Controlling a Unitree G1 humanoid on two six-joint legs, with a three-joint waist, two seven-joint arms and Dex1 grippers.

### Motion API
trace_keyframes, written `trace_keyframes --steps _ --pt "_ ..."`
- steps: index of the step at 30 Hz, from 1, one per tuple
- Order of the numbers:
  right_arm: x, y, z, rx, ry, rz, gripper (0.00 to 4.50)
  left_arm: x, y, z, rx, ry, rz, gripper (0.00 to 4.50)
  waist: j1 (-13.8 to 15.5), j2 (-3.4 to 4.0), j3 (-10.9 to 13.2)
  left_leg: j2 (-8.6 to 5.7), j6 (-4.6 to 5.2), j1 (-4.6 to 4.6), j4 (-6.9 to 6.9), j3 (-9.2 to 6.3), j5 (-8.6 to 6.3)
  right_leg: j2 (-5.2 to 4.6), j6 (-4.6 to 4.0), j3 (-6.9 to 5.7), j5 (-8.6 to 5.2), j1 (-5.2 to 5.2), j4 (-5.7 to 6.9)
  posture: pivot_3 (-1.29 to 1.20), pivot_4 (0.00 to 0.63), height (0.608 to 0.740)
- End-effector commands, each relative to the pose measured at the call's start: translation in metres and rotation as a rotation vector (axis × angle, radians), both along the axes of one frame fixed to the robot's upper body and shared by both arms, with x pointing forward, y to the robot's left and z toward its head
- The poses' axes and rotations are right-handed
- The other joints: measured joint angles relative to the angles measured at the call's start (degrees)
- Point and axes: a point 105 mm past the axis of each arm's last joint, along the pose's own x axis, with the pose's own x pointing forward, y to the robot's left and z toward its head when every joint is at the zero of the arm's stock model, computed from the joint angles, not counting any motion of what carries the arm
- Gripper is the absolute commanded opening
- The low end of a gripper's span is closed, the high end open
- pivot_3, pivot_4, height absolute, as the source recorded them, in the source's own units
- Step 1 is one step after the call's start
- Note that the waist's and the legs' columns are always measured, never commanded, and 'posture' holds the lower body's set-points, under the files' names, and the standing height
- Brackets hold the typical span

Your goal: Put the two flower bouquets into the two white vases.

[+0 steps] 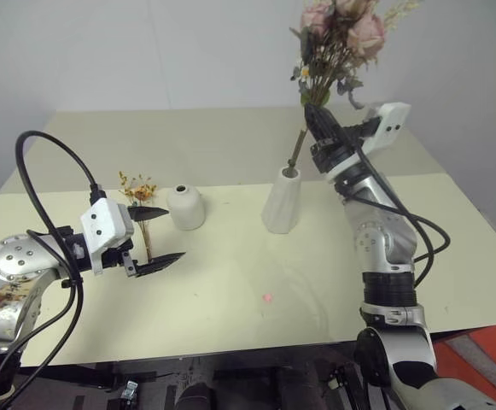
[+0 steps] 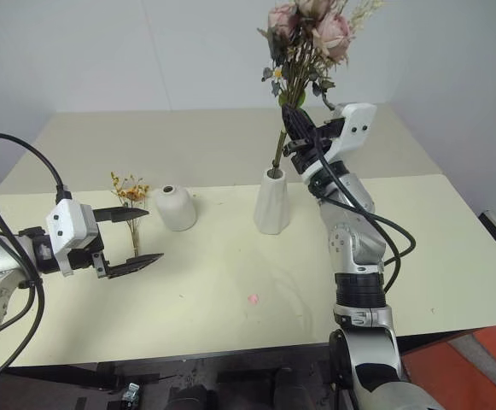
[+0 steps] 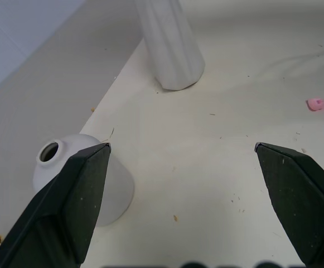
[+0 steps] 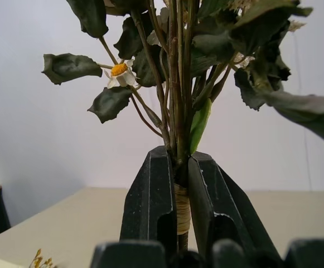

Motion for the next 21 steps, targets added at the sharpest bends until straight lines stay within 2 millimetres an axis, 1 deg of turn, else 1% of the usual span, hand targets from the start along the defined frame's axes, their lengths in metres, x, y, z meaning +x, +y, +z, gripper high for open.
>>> trace_keyframes --steps 1,16,18,19,21 --pt "-0.008 0.002 0.007 -0.013 -0.060 0.001 0.17 -0.003 -0.001 0.010 0.002 -0.053 0.002 4.50 0.01 0.00 0.00 0.00 0.00 0.00 0.00 0.00 0.00 0.00 0.00 0.00 0.00 0.00 0.00 0.00 0.150 0.740" --pt "-0.005 0.003 -0.013 -0.049 -0.034 -0.024 0.17 0.000 -0.002 0.009 -0.004 -0.059 -0.001 4.50 -0.06 0.00 0.00 0.00 0.00 0.01 0.00 0.00 0.00 0.00 0.00 0.00 0.00 0.00 0.01 0.00 0.150 0.740" --pt "-0.005 0.004 -0.014 -0.052 -0.038 -0.017 0.88 0.000 -0.002 0.009 -0.005 -0.061 0.000 4.50 -0.05 0.00 0.00 0.00 0.00 0.02 -0.01 0.00 0.00 0.01 0.00 0.00 0.00 0.00 0.01 0.00 0.150 0.740" --pt "-0.007 0.004 -0.014 -0.057 -0.044 -0.007 1.08 0.000 -0.002 0.009 -0.006 -0.062 0.000 4.50 -0.04 0.00 0.00 0.00 0.00 0.02 -0.01 0.00 0.00 0.01 0.00 0.00 0.00 0.00 0.01 0.00 0.150 0.740" --pt "-0.010 0.005 -0.015 -0.070 -0.050 0.003 1.72 -0.001 -0.002 0.010 -0.016 -0.063 0.003 4.50 -0.01 0.00 0.00 0.00 0.00 0.02 -0.01 0.00 0.00 0.01 0.00 0.00 0.00 0.00 0.00 0.00 0.150 0.740"
